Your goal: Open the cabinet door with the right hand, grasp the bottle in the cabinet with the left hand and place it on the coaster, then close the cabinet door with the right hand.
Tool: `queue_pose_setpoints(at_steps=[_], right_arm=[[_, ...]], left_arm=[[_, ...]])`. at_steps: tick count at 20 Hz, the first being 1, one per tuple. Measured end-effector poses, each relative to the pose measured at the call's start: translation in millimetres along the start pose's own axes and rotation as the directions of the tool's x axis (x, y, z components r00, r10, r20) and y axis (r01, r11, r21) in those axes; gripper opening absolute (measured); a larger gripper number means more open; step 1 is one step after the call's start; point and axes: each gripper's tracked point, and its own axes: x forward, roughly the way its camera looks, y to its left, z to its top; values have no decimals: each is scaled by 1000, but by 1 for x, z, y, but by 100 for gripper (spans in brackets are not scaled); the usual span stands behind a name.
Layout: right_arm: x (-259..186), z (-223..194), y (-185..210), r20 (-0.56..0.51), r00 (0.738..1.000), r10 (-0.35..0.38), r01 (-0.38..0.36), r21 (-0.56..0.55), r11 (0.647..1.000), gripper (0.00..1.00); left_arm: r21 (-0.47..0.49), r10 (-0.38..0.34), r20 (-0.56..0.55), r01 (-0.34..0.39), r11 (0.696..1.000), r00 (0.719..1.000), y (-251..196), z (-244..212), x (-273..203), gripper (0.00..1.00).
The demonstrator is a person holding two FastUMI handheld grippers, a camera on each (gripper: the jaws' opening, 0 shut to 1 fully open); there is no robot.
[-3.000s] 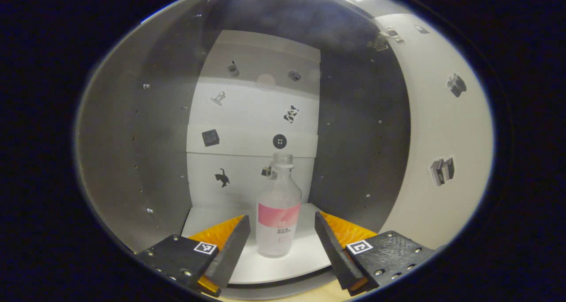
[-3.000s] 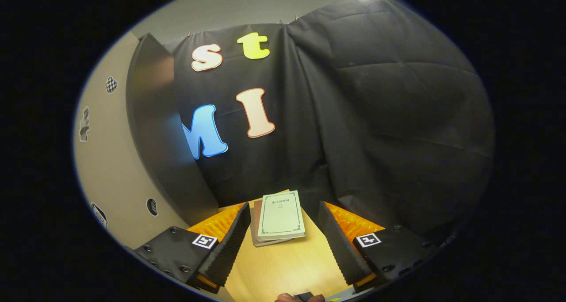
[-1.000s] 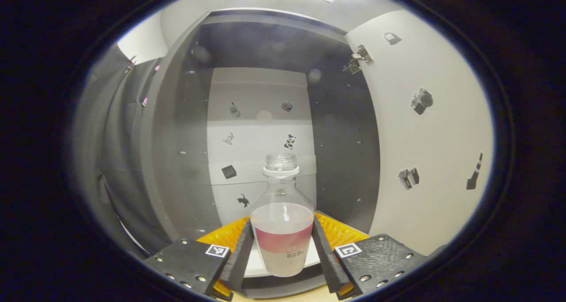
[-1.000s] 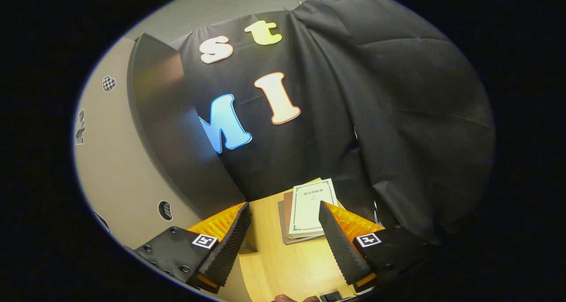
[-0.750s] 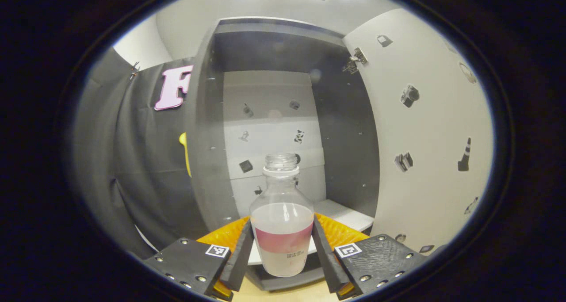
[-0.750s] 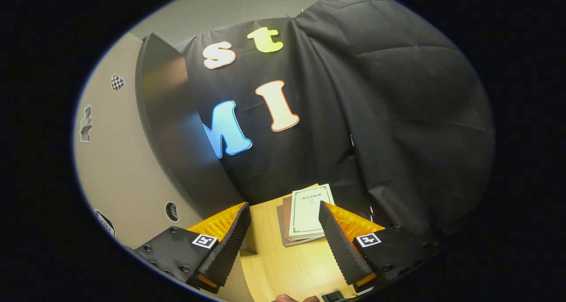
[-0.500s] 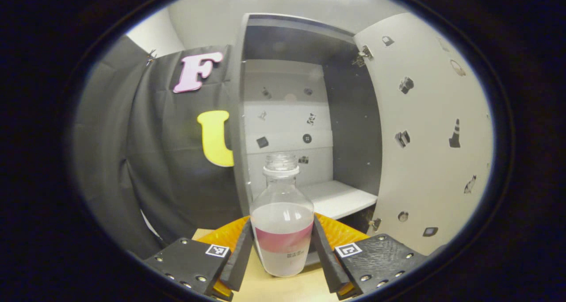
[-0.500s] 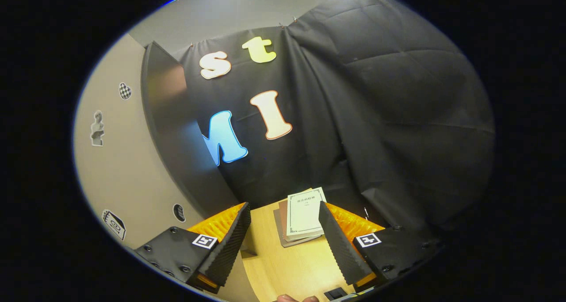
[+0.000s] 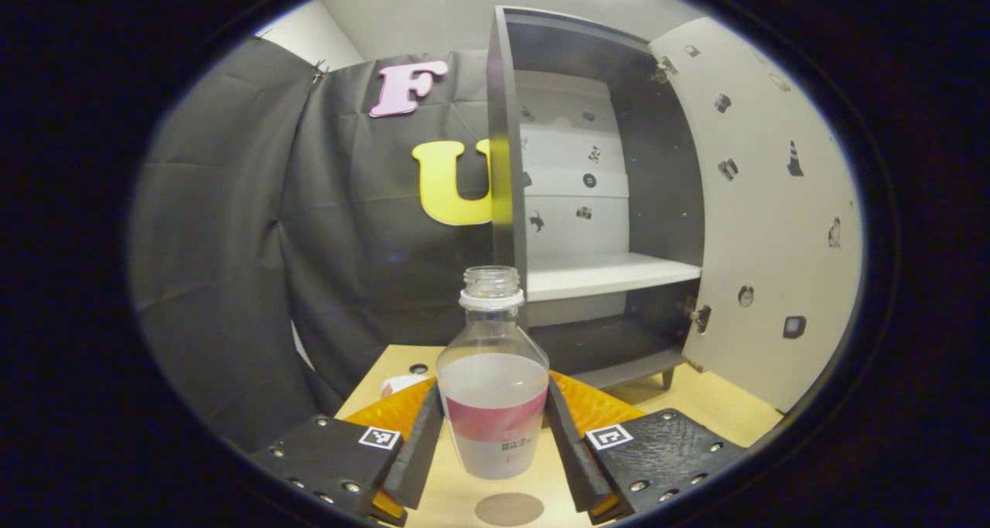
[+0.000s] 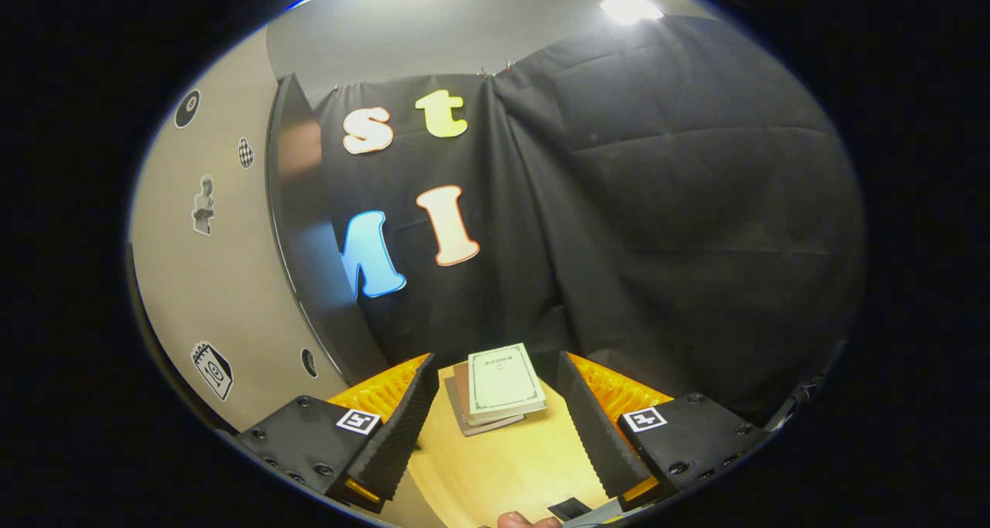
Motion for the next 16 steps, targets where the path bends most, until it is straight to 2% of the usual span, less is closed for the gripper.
queue_pose_setpoints(at_steps=[1, 4, 5, 6, 11, 16], right_arm=[[-5, 7, -3, 32, 999, -20, 19, 21, 1000, 98], [-18, 15, -7, 89, 996, -32, 25, 78, 997, 98], [-22, 15, -8, 97, 995, -32, 23, 89, 996, 92], [-23, 14, -13, 99, 994, -41, 32, 89, 996, 98], [-32, 0, -29, 53, 995, -83, 80, 71, 994, 98], [-33, 2, -47, 30, 990, -141, 139, 51, 989, 98]], left_arm=[[3, 15, 3, -15, 1000, 1000, 5, -13, -6, 70], [0, 25, 14, -25, 1000, 1000, 8, -48, -10, 72], [2, 24, 9, -24, 1000, 1000, 6, -60, -11, 72], [4, 14, 3, -14, 1000, 1000, 2, -74, -12, 71], [12, -9, -35, 9, 1000, 999, -20, -131, -9, 72], [-18, -34, -27, 33, 999, 999, -36, -159, -4, 72]])
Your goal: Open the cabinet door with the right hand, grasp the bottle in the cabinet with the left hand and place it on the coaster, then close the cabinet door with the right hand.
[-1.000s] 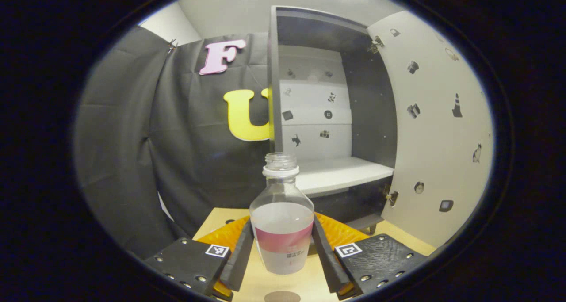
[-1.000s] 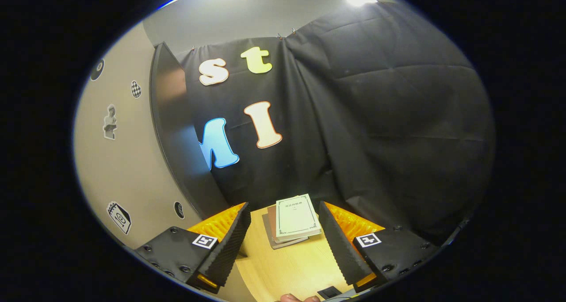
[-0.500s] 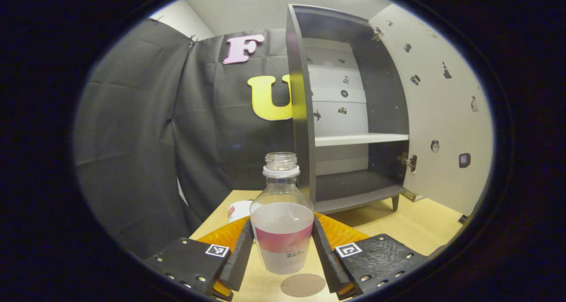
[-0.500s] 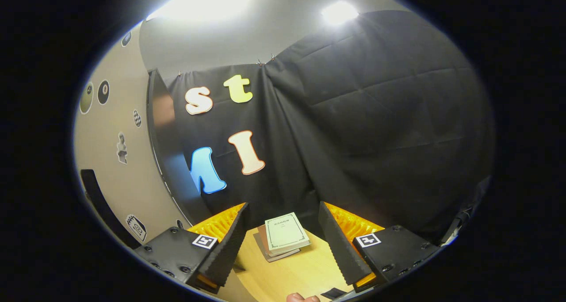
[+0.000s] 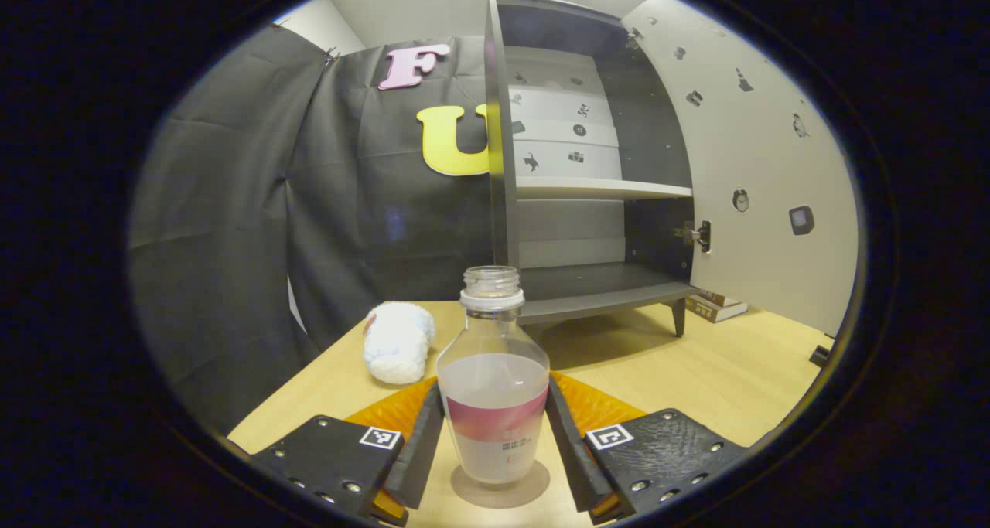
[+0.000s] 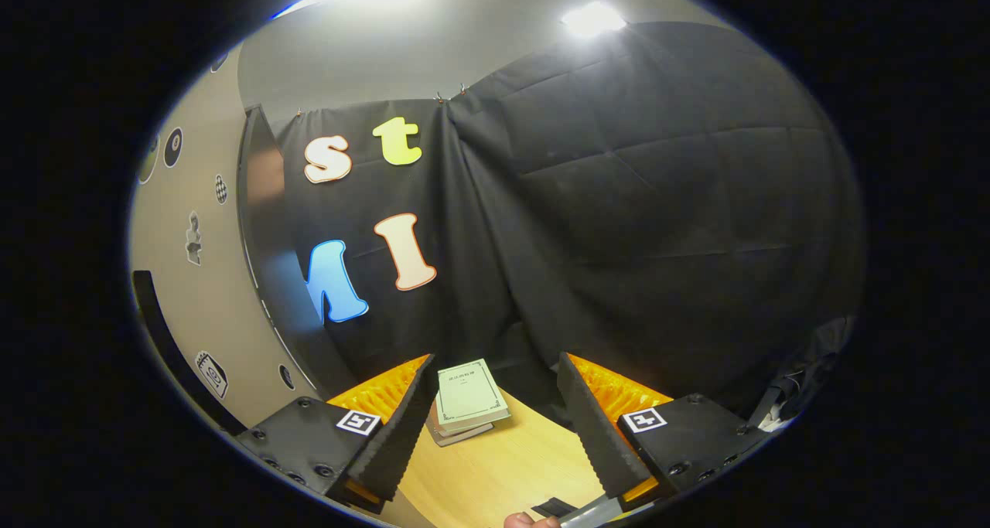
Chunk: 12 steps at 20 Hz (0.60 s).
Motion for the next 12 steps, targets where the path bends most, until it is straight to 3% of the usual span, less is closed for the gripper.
queue_pose_setpoints(at_steps=[1, 4, 5, 9, 12], right_arm=[[3, -1, -7, -16, 999, -34, 34, 19, 999, 98], [6, 5, 3, -36, 999, -12, 16, 121, 993, 93], [8, 7, 1, -25, 1000, -18, 21, 106, 994, 98], [12, 5, 5, -3, 1000, -16, 16, -12, 1000, 98], [13, -2, 14, -27, 1000, 3, -3, -18, 1000, 98]], left_arm=[[-4, 3, -1, -3, 1000, 1000, 0, -6, 2, 72], [-3, 16, -3, -16, 1000, 1000, 7, -19, 4, 72], [3, 19, -6, -19, 1000, 1000, 9, -23, 3, 72], [-44, 39, -36, -41, 998, 999, 9, -44, -7, 72], [-20, 39, -40, -40, 999, 998, 3, -45, -13, 71]])
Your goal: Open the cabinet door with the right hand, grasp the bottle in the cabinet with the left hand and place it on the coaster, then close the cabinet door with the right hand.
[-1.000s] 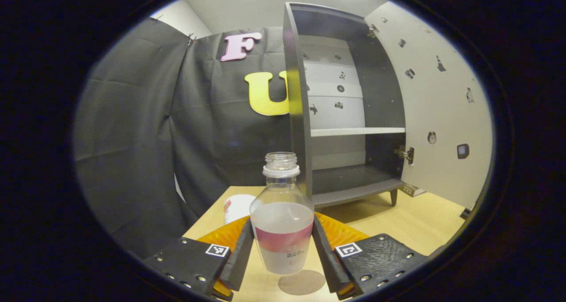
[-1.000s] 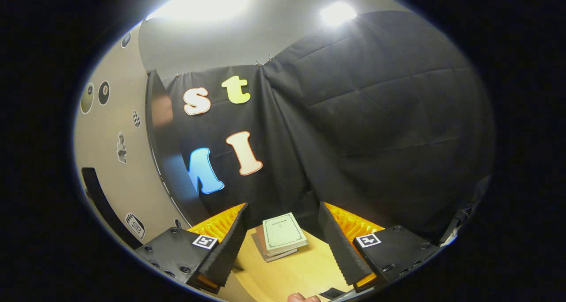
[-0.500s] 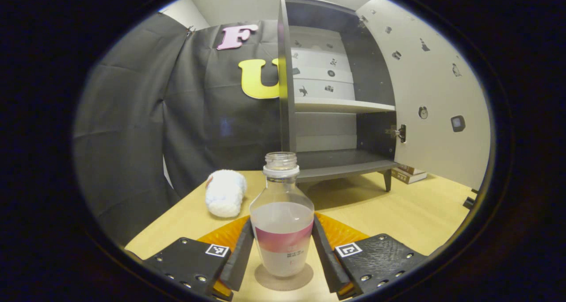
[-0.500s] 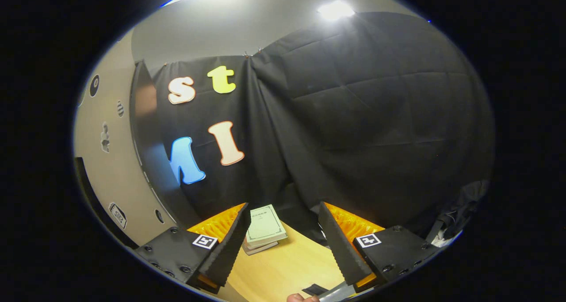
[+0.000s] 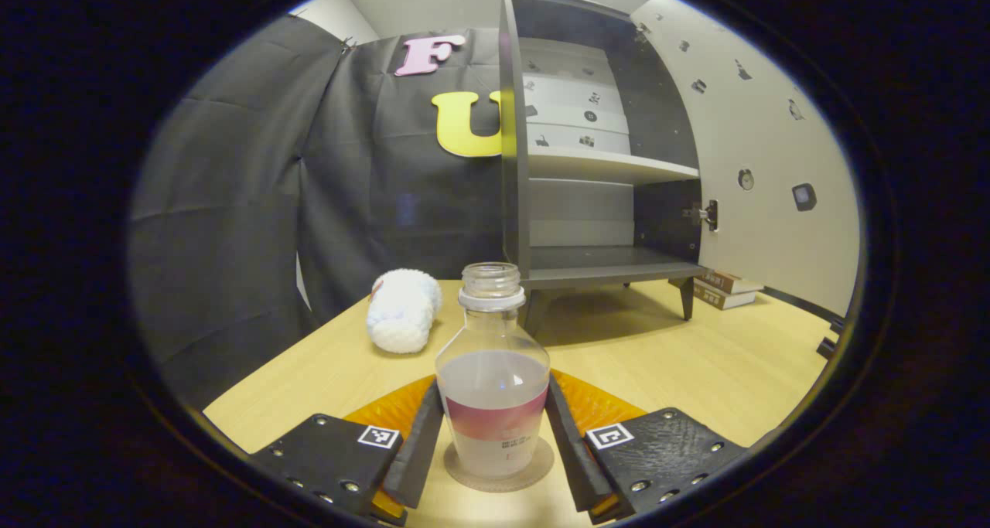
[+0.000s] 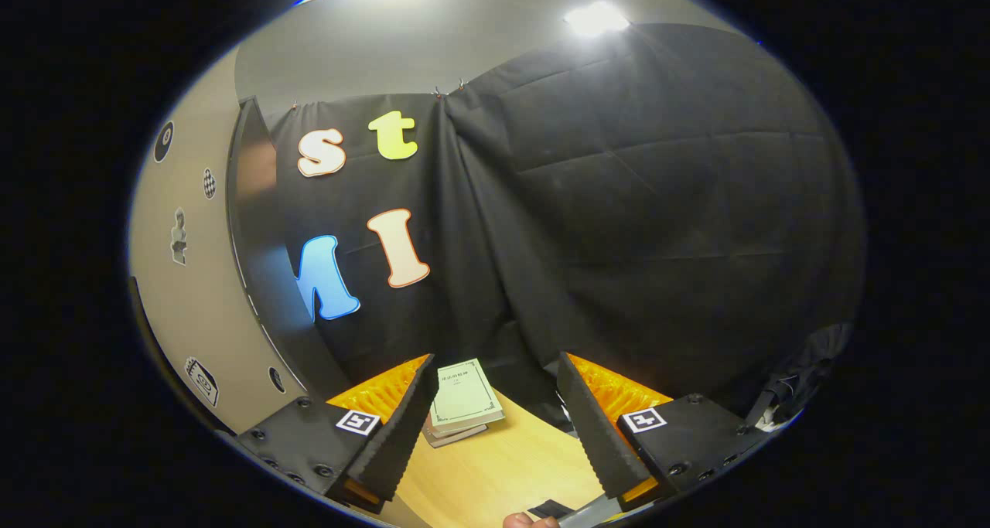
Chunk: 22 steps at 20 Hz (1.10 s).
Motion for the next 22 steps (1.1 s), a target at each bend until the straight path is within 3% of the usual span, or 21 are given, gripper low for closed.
queue_pose_setpoints(at_steps=[6, 12, 13, 17, 22], right_arm=[[1, -8, 7, -10, 1000, 18, -18, -26, 999, 98], [-4, -12, -9, 0, 1000, -3, 3, -1, 1000, 98], [-5, -13, -13, 1, 1000, -11, 11, 2, 1000, 98], [-14, -24, -26, -6, 1000, -28, 28, 12, 1000, 98], [-27, -48, -37, -38, 998, -43, 44, 31, 999, 98]], left_arm=[[-12, 2, -28, -2, 1000, 1000, 2, -5, -5, 76], [18, 0, -44, 1, 1000, 999, 0, 4, -2, 72], [23, 0, -38, 1, 1000, 999, 2, 9, -3, 76], [8, -18, 10, 18, 1000, 1000, 2, 37, -15, 74], [24, -15, 103, 13, 1000, 995, 11, 92, -36, 78]])
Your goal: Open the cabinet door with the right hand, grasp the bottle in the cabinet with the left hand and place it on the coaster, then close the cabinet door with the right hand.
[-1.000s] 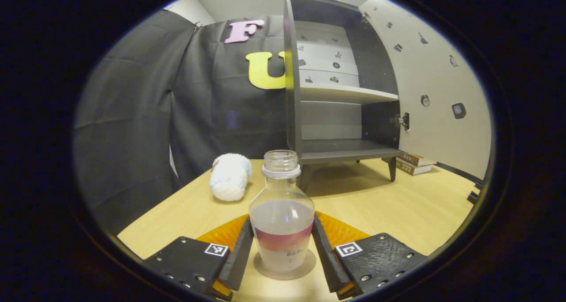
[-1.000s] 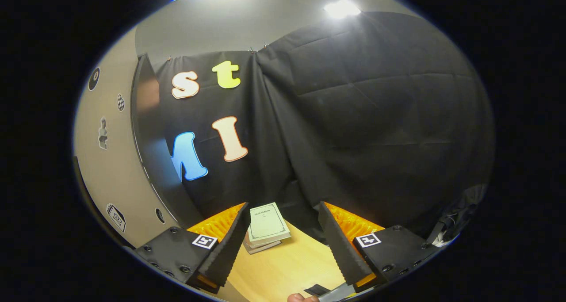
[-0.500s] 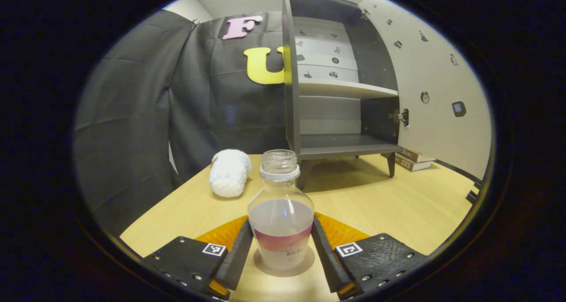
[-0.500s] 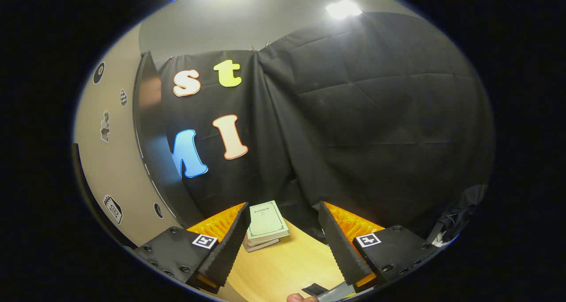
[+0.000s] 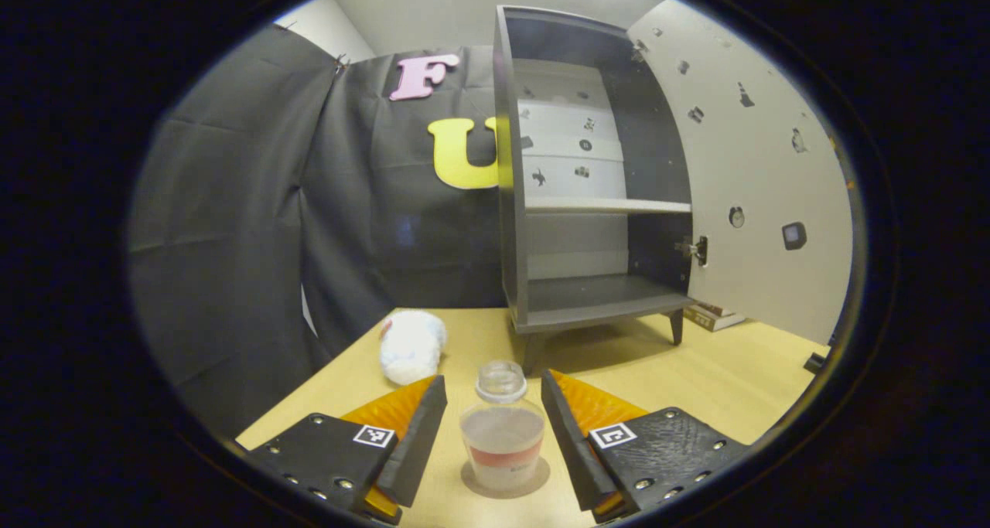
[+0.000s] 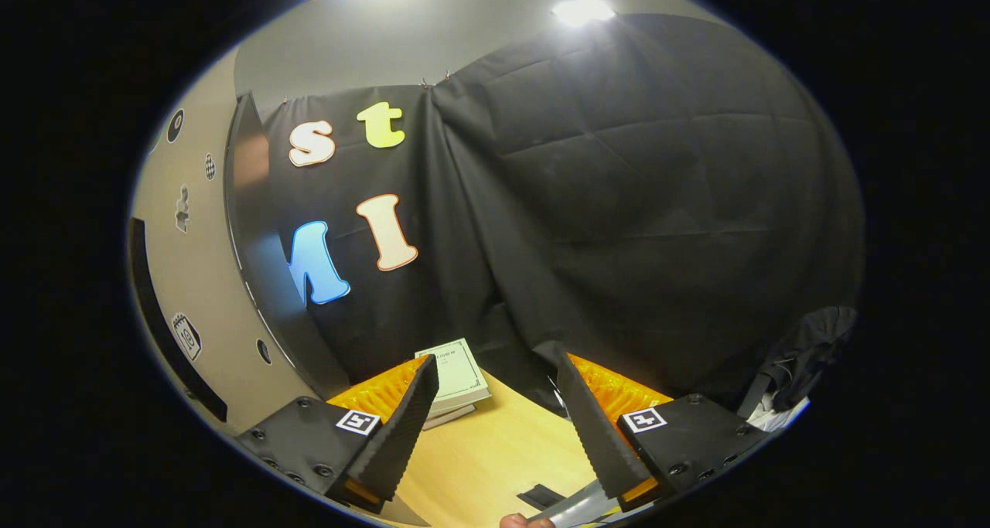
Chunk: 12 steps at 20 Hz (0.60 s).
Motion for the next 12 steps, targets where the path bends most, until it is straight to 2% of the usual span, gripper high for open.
queue_pose_setpoints(at_steps=[3, 4, 6, 12], right_arm=[[-4, -11, -4, -13, 1000, -1, 1, 7, 1000, 98], [-3, -14, -4, -12, 1000, -2, 2, 2, 1000, 98], [0, -15, -3, -8, 1000, 5, -5, -3, 1000, 98], [24, -10, 17, 3, 996, 90, -90, 13, 996, 98]], left_arm=[[10, -9, 73, 8, 1000, 997, 5, 47, -12, 74], [7, -15, 85, 15, 1000, 996, 4, 61, -15, 76], [-2, -2, 110, 3, 1000, 994, 9, 86, -22, 74], [-35, 60, 124, -56, 998, 990, 12, 134, -44, 76]])
